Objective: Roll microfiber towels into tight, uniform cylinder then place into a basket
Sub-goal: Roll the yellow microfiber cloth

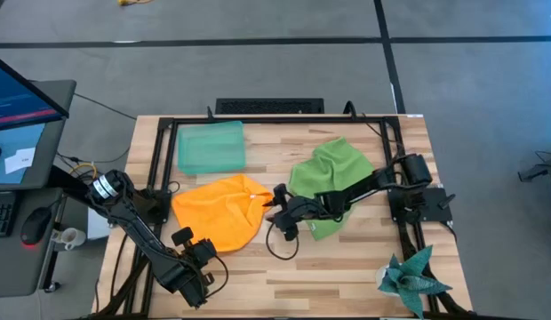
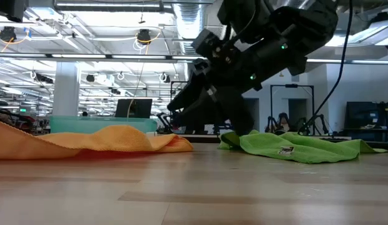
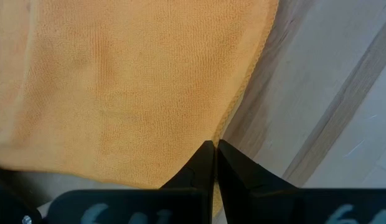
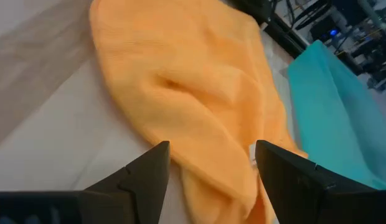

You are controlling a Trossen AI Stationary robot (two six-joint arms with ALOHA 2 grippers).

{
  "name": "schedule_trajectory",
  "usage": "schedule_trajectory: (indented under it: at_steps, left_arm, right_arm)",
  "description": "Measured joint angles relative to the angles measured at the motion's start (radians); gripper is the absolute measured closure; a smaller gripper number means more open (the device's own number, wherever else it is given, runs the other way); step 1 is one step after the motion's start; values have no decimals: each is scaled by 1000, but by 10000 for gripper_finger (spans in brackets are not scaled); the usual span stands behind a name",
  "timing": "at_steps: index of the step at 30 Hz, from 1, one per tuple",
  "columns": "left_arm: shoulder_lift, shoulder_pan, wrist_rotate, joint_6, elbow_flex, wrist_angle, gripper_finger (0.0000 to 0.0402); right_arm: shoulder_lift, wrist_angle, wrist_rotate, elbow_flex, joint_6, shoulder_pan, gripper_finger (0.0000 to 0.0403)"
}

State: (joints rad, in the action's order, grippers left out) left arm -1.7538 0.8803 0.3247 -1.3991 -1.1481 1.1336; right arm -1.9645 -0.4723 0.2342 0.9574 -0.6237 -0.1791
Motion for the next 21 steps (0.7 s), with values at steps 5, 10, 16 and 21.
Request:
schedule_trajectory:
  at_steps: [5,10,16,21]
  left_arm:
    - [0,0,0,0,0,0,397]
    - [0,0,0,0,0,0,397]
    - [0,0,0,0,0,0,397]
    - [0,0,9,4,0,-2,398]
  right_arm:
    - [-37,1,7,21,-14,16,143]
    - [-42,41,7,22,-14,32,143]
    - [-43,40,7,22,-13,47,143]
    - [-82,24,6,26,-13,59,143]
